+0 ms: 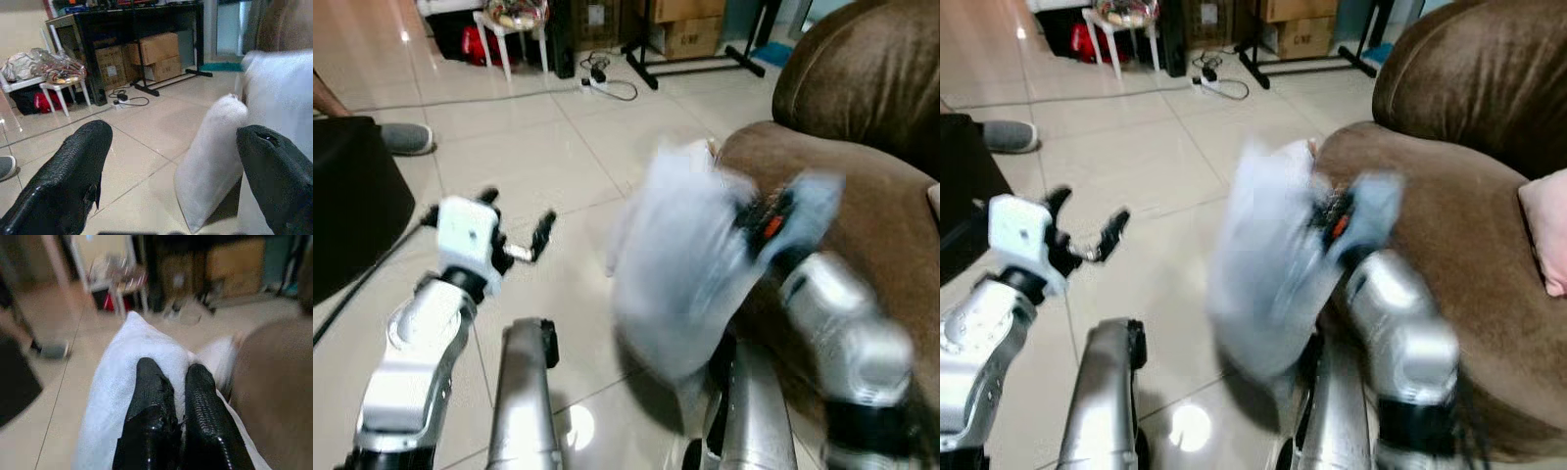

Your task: Move the pillow to the sofa from floor

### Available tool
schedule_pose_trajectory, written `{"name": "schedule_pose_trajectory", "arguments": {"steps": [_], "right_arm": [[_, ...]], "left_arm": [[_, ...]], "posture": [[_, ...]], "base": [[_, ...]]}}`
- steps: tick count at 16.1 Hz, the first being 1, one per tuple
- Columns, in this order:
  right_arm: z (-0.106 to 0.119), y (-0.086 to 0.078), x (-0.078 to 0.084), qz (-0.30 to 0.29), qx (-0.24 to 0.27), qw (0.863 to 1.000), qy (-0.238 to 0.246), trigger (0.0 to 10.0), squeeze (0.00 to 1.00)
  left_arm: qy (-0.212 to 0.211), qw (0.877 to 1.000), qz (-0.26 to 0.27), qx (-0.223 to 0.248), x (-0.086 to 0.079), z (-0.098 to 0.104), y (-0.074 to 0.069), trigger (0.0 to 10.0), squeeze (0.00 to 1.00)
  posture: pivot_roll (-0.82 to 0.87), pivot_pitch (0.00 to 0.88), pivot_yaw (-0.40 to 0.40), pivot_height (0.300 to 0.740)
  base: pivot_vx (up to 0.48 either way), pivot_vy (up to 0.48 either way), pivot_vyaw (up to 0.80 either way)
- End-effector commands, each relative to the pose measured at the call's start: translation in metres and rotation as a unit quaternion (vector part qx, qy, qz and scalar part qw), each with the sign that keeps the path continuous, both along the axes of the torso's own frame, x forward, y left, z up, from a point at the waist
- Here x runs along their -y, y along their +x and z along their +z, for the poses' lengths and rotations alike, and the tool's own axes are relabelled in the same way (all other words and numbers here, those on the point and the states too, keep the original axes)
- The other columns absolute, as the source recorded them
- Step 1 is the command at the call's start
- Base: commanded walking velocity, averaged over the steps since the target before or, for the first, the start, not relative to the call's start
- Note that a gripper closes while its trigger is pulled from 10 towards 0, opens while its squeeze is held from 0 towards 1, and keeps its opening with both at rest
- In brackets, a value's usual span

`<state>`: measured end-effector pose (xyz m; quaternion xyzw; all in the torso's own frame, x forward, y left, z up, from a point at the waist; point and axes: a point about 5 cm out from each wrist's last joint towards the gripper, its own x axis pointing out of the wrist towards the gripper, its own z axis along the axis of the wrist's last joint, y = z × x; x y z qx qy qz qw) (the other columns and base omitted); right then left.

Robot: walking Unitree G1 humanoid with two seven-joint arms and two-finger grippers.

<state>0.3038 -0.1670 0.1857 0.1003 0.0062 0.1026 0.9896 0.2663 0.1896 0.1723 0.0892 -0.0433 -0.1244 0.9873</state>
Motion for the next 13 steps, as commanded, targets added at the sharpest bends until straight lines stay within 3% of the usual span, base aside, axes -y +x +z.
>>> {"name": "schedule_pose_trajectory", "arguments": {"steps": [1, 3, 5, 6, 8, 9, 11, 13], "right_arm": [[0.03, 0.002, 0.012, -0.029, 0.052, 0.998, 0.011, 10.0, 0.0], [0.052, 0.008, 0.02, -0.058, 0.077, 0.995, 0.026, 10.0, 0.0], [0.081, 0.015, 0.03, -0.089, 0.115, 0.989, 0.022, 10.0, 0.0], [0.089, 0.017, 0.037, -0.11, 0.124, 0.986, 0.014, 10.0, 0.0], [0.098, 0.021, 0.048, -0.14, 0.132, 0.981, -0.011, 10.0, 0.0], [0.104, 0.022, 0.052, -0.147, 0.138, 0.979, -0.014, 10.0, 0.0], [0.108, 0.023, 0.053, -0.15, 0.143, 0.978, -0.004, 10.0, 0.0], [0.115, 0.021, 0.055, -0.157, 0.158, 0.974, 0.026, 10.0, 0.0]], "left_arm": [[-0.015, 1.0, 0.008, 0.004, 0.001, 0.006, 0.002, 10.0, 0.0], [-0.023, 0.999, 0.02, 0.017, 0.005, 0.013, 0.005, 10.0, 0.0], [-0.021, 0.996, 0.059, 0.059, 0.008, 0.022, 0.008, 10.0, 0.0], [-0.027, 0.996, 0.066, 0.052, 0.009, 0.022, 0.01, 10.0, 0.0], [-0.022, 0.998, 0.049, 0.032, 0.014, 0.022, 0.011, 10.0, 0.0], [-0.005, 1.0, -0.008, 0.023, 0.019, 0.024, 0.009, 10.0, 0.0], [0.008, 0.999, 0.02, 0.036, 0.013, 0.027, 0.009, 10.0, 0.0], [0.014, 0.999, 0.016, 0.033, 0.009, 0.03, 0.008, 10.0, 0.0]], "posture": [[-0.01, 0.0, -0.064, 0.479], [-0.01, 0.0, -0.061, 0.499], [-0.02, 0.0, -0.054, 0.519], [-0.02, 0.0, -0.055, 0.529], [-0.01, 0.0, -0.057, 0.544], [-0.01, 0.0, -0.063, 0.559], [0.01, 0.0, -0.07, 0.574], [0.01, 0.0, -0.068, 0.594]], "base": [[0.0, 0.0, 0.0], [0.0, 0.0, 0.0], [0.0, 0.0, 0.0], [0.0, 0.0, 0.0], [0.0, 0.0, 0.0], [0.0, 0.0, 0.0], [0.0, 0.0, 0.0], [0.0, 0.0, 0.0]]}}
